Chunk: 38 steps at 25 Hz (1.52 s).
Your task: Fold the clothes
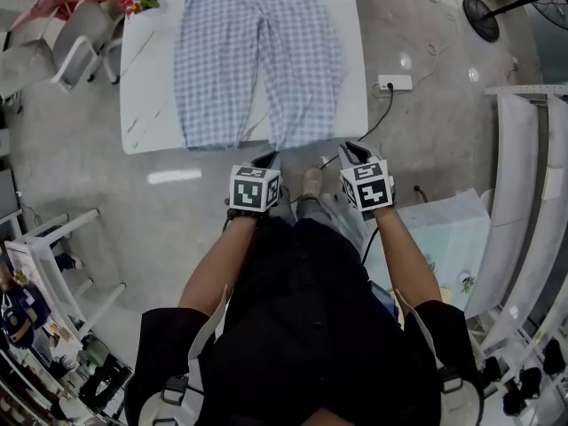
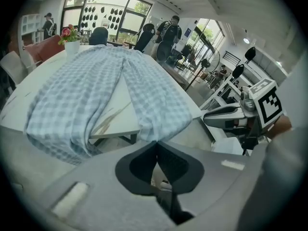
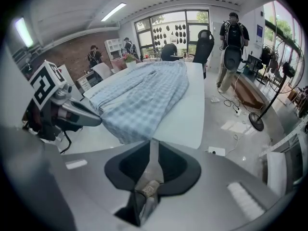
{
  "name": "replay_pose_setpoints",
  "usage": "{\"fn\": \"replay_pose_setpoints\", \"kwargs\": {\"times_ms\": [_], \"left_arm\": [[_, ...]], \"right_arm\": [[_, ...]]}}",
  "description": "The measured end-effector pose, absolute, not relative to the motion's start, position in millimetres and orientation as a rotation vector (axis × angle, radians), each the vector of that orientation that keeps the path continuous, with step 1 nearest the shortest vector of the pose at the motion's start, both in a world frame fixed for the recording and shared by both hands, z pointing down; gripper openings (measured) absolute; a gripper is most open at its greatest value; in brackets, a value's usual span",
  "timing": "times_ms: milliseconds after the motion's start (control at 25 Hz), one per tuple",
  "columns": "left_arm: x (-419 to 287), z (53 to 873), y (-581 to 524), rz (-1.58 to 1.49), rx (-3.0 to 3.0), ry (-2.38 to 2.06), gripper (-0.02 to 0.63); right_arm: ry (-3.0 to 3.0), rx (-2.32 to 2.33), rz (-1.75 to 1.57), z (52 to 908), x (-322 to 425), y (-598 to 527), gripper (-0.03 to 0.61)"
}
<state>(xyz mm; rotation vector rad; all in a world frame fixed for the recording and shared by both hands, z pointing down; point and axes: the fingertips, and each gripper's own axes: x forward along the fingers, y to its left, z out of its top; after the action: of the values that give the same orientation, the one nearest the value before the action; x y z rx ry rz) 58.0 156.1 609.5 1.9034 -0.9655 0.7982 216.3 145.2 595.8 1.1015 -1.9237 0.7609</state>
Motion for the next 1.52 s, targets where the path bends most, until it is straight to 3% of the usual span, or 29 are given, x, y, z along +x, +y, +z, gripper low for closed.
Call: {"fn": "replay_pose_setpoints", "kwargs": {"times_ms": [360, 520, 800, 880, 1040, 1520], "left_arm": [[45, 586, 158, 0.743, 1.920, -0.901, 0.007], [37, 580, 159, 0.771, 1.941, -0.890, 0.008], [25, 575, 151, 0.790, 1.956, -0.886, 0.008], [21, 577, 151, 0.801, 1.953, -0.879, 0.008], [13, 580, 150, 0.805, 1.941, -0.868, 0.008], [27, 597, 154, 0.823, 1.927, -0.840, 0.008]], "right_arm": [[-1.897, 1.021, 0.812, 629, 191, 148, 0.063], [-1.911, 0.961, 0.849, 636, 171, 151, 0.124], [-1.919, 0.959, 0.921, 640, 154, 143, 0.135], [-1.920, 0.967, 0.938, 640, 151, 142, 0.128], [-1.941, 0.979, 0.938, 636, 148, 141, 0.019], [-1.888, 1.023, 0.823, 616, 190, 156, 0.008]]}}
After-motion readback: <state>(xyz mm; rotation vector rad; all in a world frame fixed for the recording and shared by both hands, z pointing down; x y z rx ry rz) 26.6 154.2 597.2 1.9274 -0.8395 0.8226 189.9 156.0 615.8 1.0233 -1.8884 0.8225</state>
